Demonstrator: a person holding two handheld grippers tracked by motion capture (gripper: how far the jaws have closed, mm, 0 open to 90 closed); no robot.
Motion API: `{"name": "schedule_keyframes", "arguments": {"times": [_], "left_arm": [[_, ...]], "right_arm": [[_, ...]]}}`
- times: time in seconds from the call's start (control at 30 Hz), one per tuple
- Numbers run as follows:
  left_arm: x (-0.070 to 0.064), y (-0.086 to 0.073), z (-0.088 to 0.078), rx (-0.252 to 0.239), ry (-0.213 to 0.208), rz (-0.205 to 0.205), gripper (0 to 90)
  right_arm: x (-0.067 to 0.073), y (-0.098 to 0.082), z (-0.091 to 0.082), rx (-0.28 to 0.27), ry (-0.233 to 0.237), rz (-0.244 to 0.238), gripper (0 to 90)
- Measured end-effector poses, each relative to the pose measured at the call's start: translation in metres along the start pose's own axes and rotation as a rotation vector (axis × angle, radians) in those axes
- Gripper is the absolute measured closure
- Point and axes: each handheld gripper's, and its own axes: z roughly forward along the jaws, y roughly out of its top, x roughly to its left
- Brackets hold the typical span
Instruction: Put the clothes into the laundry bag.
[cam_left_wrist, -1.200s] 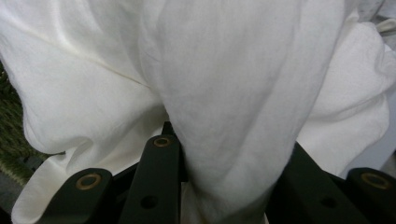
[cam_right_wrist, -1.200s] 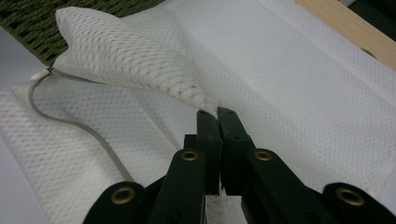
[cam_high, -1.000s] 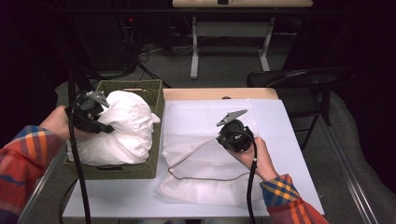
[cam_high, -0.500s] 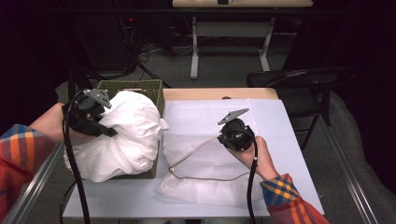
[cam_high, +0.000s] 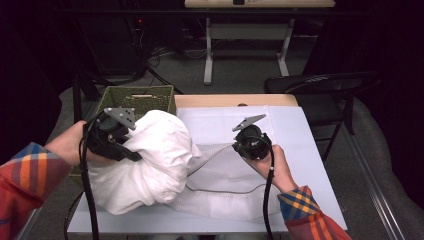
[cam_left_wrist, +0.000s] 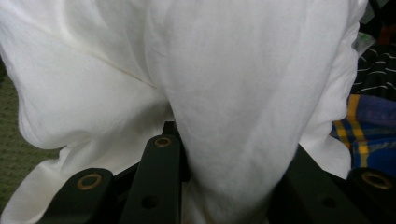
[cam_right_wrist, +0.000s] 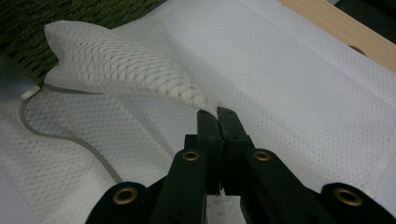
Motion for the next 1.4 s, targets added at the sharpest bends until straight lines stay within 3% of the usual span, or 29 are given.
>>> {"name": "schedule_keyframes", "arguments": {"times": [0.13,0.3,0.5,0.77,0.83,0.93,1.03,1.07,1.1,1.2,1.27,1.3,1.33,1.37,1.4], "left_arm": [[-0.009,0.005,0.009,-0.006,-0.038,0.018,74.7],[-0.020,0.010,0.029,0.002,-0.102,0.007,75.1],[-0.030,0.023,0.055,0.022,-0.154,0.032,75.9],[-0.042,0.036,0.114,0.034,-0.208,0.023,76.8],[-0.044,0.038,0.123,0.024,-0.196,0.018,76.9],[-0.041,0.038,0.134,-0.021,-0.193,-0.033,76.9],[-0.039,0.036,0.150,-0.085,-0.188,-0.123,76.8],[-0.038,0.033,0.160,-0.108,-0.192,-0.182,76.6],[-0.037,0.033,0.169,-0.102,-0.197,-0.195,76.5],[-0.037,0.036,0.187,-0.110,-0.146,-0.216,76.3],[-0.029,0.038,0.195,-0.154,-0.132,-0.277,76.3],[-0.025,0.039,0.195,-0.169,-0.118,-0.286,76.2],[-0.021,0.039,0.195,-0.208,-0.094,-0.326,76.3],[-0.018,0.040,0.195,-0.213,-0.091,-0.329,76.3],[-0.014,0.041,0.194,-0.237,-0.071,-0.360,76.2]], "right_arm": [[0.000,0.001,-0.001,-0.004,-0.005,0.003,89.5],[0.001,0.003,-0.003,-0.013,-0.011,0.019,89.5],[0.004,0.005,-0.001,-0.013,-0.031,0.026,89.6],[0.003,0.004,0.001,-0.008,-0.029,0.033,89.6],[0.004,0.004,0.001,-0.007,-0.028,0.039,89.6],[0.005,0.004,0.000,-0.009,-0.026,0.037,89.6],[0.007,0.005,-0.002,-0.011,-0.020,0.025,89.6],[0.008,0.005,-0.002,-0.008,-0.017,0.019,89.6],[0.009,0.006,-0.003,-0.008,-0.015,0.019,89.6],[0.010,0.006,-0.002,-0.002,-0.011,0.015,89.7],[0.012,0.006,-0.002,0.006,-0.007,0.021,89.7],[0.012,0.006,-0.002,0.007,-0.003,0.018,89.7],[0.012,0.006,-0.002,0.002,0.001,0.016,89.7],[0.013,0.006,-0.003,0.000,0.000,0.017,89.7],[0.013,0.006,-0.003,-0.003,0.000,0.013,89.7]]}}
